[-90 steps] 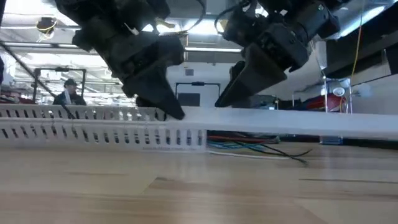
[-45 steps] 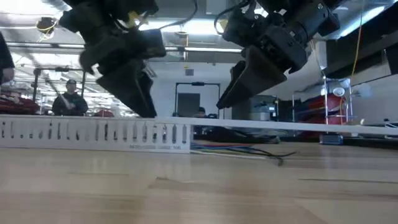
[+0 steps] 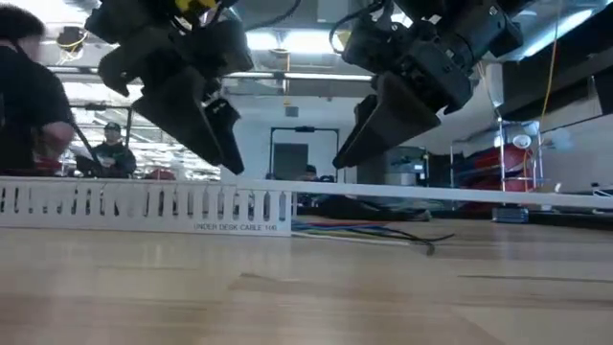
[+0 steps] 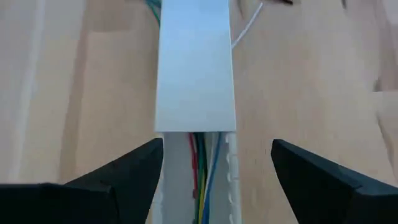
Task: Ziptie cables
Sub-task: Close the white cable duct
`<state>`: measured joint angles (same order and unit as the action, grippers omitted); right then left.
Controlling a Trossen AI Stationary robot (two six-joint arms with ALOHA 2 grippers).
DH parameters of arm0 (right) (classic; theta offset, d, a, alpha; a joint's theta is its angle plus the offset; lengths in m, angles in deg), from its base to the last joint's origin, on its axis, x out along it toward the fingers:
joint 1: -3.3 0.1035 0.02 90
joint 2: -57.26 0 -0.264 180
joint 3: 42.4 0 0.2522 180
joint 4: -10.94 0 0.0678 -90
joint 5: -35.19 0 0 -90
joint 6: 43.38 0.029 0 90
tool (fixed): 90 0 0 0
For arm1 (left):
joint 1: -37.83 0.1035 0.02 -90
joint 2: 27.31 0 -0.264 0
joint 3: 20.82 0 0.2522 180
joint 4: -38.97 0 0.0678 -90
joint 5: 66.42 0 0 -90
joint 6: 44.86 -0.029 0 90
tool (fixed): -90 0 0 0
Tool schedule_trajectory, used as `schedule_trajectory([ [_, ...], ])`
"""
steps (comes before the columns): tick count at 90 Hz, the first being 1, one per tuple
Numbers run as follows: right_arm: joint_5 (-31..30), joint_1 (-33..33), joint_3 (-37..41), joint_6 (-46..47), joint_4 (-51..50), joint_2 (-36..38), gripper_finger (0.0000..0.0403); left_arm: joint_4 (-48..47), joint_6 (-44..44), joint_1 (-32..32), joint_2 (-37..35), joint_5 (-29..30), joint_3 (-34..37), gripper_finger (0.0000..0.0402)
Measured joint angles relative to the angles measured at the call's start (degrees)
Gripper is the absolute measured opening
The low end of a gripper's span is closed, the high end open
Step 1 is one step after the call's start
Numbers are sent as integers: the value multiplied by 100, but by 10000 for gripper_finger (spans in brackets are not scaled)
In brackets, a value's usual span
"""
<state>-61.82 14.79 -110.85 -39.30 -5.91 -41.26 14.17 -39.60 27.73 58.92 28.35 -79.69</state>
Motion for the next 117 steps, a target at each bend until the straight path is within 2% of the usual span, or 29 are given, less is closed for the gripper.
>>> schedule_trajectory([
  [30,-4,0,4,-1,65,-19,321,794,358,47,353,21,457,285],
  [48,-4,42,2,-131,560,-271,320,1407,374,47,517,32,620,276],
  [73,-73,50,4,-92,683,-284,295,1537,380,47,517,86,713,231],
  [89,106,50,4,-68,1034,-533,290,1533,376,47,515,87,715,229],
  [107,-282,48,4,11,1027,-632,289,1520,376,47,513,83,715,230],
  [117,-299,48,4,15,1023,-632,289,1518,376,47,513,84,715,230],
])
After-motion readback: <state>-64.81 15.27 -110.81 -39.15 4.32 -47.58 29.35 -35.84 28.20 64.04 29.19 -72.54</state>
